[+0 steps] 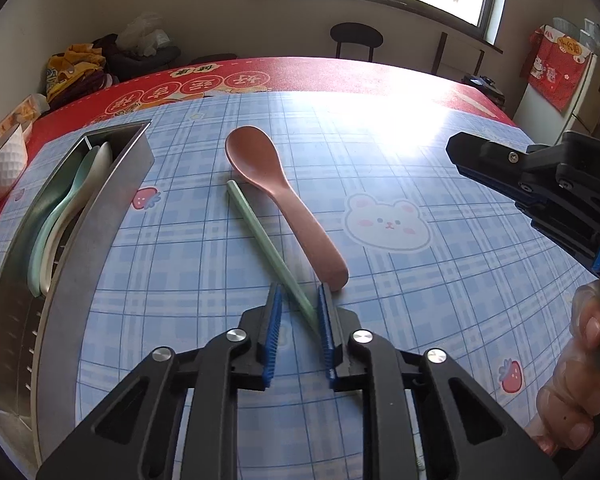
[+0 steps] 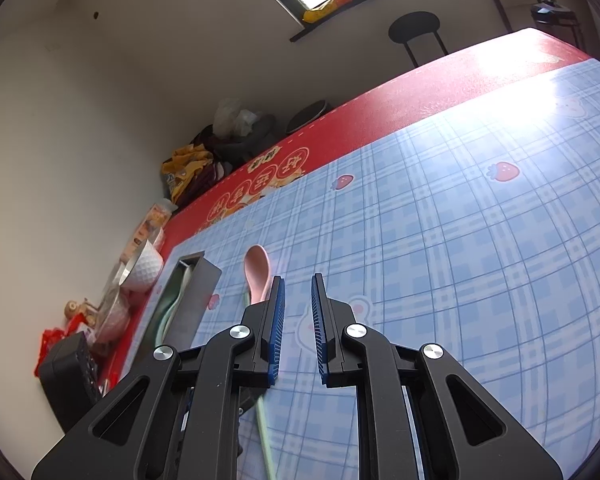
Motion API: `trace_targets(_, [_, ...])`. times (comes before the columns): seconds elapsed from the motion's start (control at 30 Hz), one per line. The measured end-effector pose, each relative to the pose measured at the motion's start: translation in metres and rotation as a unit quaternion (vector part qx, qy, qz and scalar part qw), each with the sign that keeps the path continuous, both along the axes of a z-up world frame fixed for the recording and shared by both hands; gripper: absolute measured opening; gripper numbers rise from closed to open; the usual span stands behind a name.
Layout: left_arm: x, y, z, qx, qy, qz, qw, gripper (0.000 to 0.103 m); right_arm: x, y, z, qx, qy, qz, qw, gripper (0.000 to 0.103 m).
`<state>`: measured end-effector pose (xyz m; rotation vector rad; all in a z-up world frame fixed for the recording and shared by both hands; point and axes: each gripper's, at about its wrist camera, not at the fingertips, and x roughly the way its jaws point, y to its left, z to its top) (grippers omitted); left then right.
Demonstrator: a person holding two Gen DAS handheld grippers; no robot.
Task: Organize utensils
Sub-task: 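Move both open tools back toward the pink spoon and green chopstick, then grasp the green chopstick with the left tool while the right tool grasps the pink spoon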
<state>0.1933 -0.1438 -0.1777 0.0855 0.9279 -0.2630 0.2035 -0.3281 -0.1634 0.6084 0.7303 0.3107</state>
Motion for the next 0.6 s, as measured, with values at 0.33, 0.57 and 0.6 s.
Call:
trace_targets(0.33, [0.002,0.024,0.001,0.026,0.008,0.016,0.9995,0.013,-0.001,0.001,0.000,0.001,-0.002,0.003,1.000,0.015])
trace_targets(0.57, [0.006,0.026,0.000,0.019,-0.011,0.010,0.9997,0.013,0.000,0.004,-0.001,0.000,-0.001,0.007,1.000,0.015])
trace_targets(0.6, [0.005,0.028,0.000,0.012,-0.013,0.008,0.9998,0.013,0.000,0.004,-0.001,-0.001,0.000,0.008,1.000,0.015])
